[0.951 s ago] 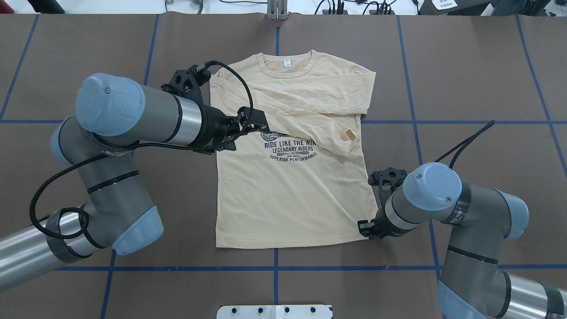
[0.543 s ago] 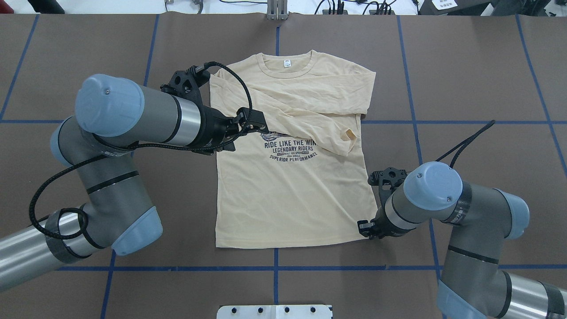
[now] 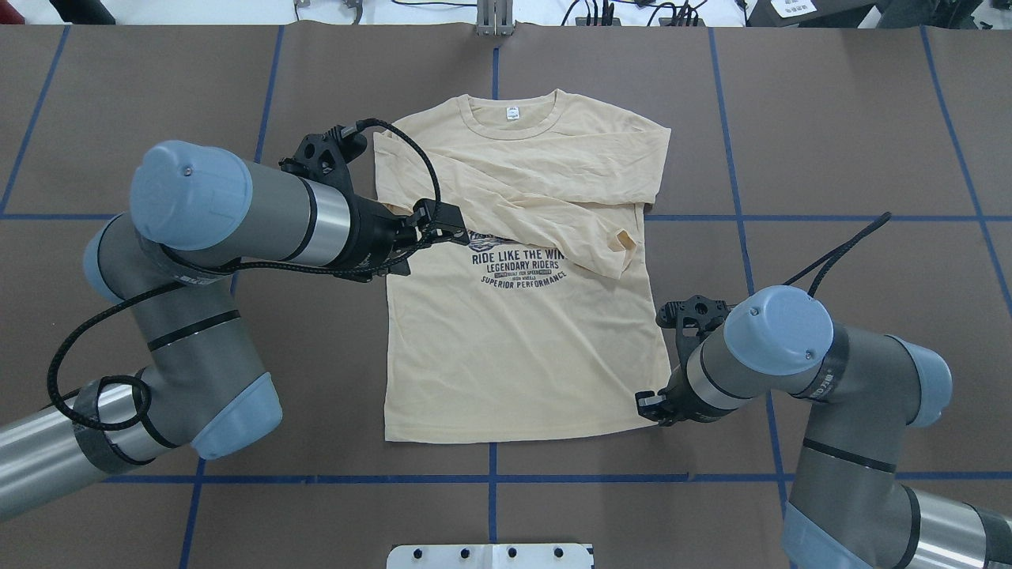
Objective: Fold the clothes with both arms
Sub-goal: 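Move the left gripper to the side edge while the right gripper grasps its edge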
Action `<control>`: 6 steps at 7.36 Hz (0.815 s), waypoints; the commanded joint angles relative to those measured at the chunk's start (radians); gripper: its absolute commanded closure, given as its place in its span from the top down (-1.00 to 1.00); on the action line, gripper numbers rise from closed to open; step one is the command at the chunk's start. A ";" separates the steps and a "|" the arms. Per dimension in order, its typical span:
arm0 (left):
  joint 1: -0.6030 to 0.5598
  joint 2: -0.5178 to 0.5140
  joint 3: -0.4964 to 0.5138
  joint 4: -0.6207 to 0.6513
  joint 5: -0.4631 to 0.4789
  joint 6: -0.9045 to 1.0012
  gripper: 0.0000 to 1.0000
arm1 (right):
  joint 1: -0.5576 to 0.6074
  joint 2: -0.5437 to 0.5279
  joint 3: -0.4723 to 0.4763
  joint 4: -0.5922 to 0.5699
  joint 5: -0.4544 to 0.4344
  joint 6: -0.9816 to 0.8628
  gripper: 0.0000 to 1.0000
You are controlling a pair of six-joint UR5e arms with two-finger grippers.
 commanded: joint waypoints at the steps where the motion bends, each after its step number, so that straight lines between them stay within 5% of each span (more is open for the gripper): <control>1: 0.041 0.044 -0.002 0.001 0.002 -0.001 0.99 | 0.000 0.014 0.002 0.007 -0.004 0.059 -1.00; 3: 0.160 0.093 -0.003 0.019 0.093 -0.012 0.99 | 0.012 0.034 0.008 0.007 -0.003 0.059 -1.00; 6: 0.225 0.093 -0.046 0.281 0.123 -0.012 0.97 | 0.030 0.034 0.019 0.007 0.011 0.058 -1.00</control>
